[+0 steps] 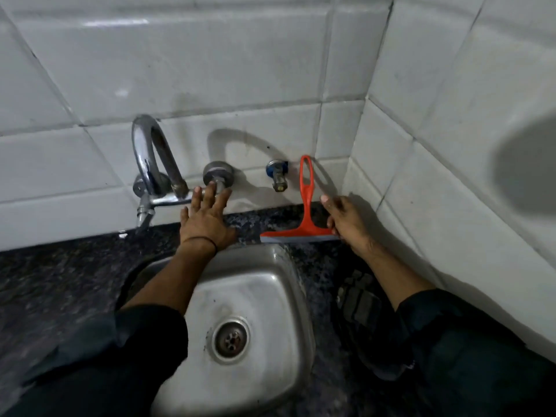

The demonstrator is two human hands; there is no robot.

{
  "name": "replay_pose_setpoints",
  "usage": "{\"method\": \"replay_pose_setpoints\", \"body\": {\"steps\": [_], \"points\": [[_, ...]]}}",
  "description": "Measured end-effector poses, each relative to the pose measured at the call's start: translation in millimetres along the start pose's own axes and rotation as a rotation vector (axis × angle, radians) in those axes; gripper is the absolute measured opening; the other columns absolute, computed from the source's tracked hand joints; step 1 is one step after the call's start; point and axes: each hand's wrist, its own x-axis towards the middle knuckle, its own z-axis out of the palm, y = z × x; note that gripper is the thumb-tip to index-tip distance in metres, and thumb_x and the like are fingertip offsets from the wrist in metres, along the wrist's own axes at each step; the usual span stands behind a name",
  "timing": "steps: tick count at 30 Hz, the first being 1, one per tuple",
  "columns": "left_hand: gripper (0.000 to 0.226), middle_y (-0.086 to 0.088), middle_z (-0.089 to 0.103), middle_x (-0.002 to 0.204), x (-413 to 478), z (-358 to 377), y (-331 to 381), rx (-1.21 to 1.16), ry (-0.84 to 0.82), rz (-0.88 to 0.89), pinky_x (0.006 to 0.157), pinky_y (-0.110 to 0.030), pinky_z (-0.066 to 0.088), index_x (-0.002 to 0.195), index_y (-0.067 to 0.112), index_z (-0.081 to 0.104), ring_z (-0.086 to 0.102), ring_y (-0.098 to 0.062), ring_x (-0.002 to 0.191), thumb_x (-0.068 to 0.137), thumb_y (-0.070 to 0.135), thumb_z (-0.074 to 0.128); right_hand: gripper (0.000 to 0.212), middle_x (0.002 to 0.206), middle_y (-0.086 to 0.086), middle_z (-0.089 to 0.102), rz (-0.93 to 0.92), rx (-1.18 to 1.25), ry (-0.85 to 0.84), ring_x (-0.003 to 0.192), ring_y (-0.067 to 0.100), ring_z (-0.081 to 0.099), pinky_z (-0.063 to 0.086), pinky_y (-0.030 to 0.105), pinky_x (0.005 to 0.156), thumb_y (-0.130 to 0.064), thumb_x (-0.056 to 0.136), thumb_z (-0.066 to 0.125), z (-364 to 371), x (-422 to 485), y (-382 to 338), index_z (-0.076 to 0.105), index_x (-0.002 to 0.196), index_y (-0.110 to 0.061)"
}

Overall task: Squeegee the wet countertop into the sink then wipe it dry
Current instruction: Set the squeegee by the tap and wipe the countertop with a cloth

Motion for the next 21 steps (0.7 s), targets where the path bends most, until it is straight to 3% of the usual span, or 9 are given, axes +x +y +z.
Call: {"method": "replay_pose_setpoints", "body": {"steps": [3, 5, 9, 11, 14, 17, 21], "points": [[0.093, 0.005, -0.016, 0.164, -4, 1, 5, -0.007, -0.027, -0.037, 0.120, -0.057, 0.001, 0.155, 0.038, 0.002, -0.015, -0.024, 0.151, 0.087, 0.033, 0.065, 0.024, 0.062, 0.002, 0.057, -0.053, -0.029, 0.015, 0.040, 0.002, 0.049, 0.037, 0.022, 0.044, -0.044, 0.094, 0.059, -18, -35, 17, 0.057, 0.100, -0.020], [0.090, 0.002, -0.016, 0.164, -12, 8, 14, -0.027, 0.015, -0.061, 0.120, -0.059, 0.001, 0.156, 0.035, 0.000, -0.015, -0.026, 0.151, 0.089, 0.032, 0.061, 0.023, 0.074, 0.000, 0.062, -0.086, -0.119, 0.040, 0.056, 0.004, 0.056, 0.044, 0.025, 0.056, -0.035, 0.094, 0.061, -30, -62, 30, 0.060, 0.112, -0.020], [0.076, 0.000, -0.003, 0.166, -51, 41, 53, -0.113, 0.204, 0.109, 0.118, -0.059, 0.007, 0.155, 0.031, 0.016, -0.005, -0.028, 0.152, 0.090, 0.034, 0.056, 0.034, 0.100, 0.007, 0.069, -0.284, -0.607, 0.204, 0.096, 0.026, 0.062, 0.044, 0.032, 0.087, -0.020, 0.086, 0.067, -53, -122, 60, 0.067, 0.119, -0.011], [0.068, 0.002, 0.003, 0.166, -81, 70, 79, -0.115, 0.128, 0.196, 0.119, -0.058, 0.007, 0.155, 0.032, 0.021, -0.002, -0.026, 0.152, 0.093, 0.038, 0.050, 0.043, 0.120, 0.009, 0.066, -0.355, -0.796, 0.212, 0.117, 0.032, 0.057, 0.037, 0.035, 0.101, -0.027, 0.084, 0.063, -57, -146, 76, 0.067, 0.124, -0.013], [0.061, 0.006, 0.000, 0.165, -125, 114, 113, -0.059, -0.144, 0.286, 0.119, -0.054, -0.001, 0.155, 0.033, 0.013, -0.007, -0.020, 0.152, 0.100, 0.046, 0.035, 0.060, 0.155, -0.001, 0.040, -0.225, -1.016, 0.046, 0.146, 0.029, 0.027, 0.026, 0.047, 0.113, -0.052, 0.088, 0.043, -56, -167, 99, 0.050, 0.143, -0.029], [0.059, 0.009, -0.005, 0.165, -154, 147, 126, 0.024, -0.313, 0.315, 0.118, -0.053, -0.006, 0.156, 0.031, 0.005, -0.011, -0.018, 0.151, 0.103, 0.047, 0.023, 0.074, 0.163, -0.004, 0.019, -0.178, -1.061, -0.069, 0.150, 0.026, 0.018, 0.014, 0.048, 0.117, -0.067, 0.087, 0.022, -57, -180, 118, 0.031, 0.153, -0.035], [0.061, 0.012, -0.016, 0.163, -169, 170, 120, 0.010, -0.321, 0.309, 0.118, -0.052, -0.005, 0.155, 0.033, -0.007, -0.013, -0.016, 0.151, 0.103, 0.050, 0.018, 0.071, 0.162, 0.000, 0.023, -0.217, -1.086, -0.092, 0.146, 0.031, 0.025, 0.022, 0.051, 0.113, -0.067, 0.086, 0.030, -58, -184, 127, 0.029, 0.152, -0.040]]}}
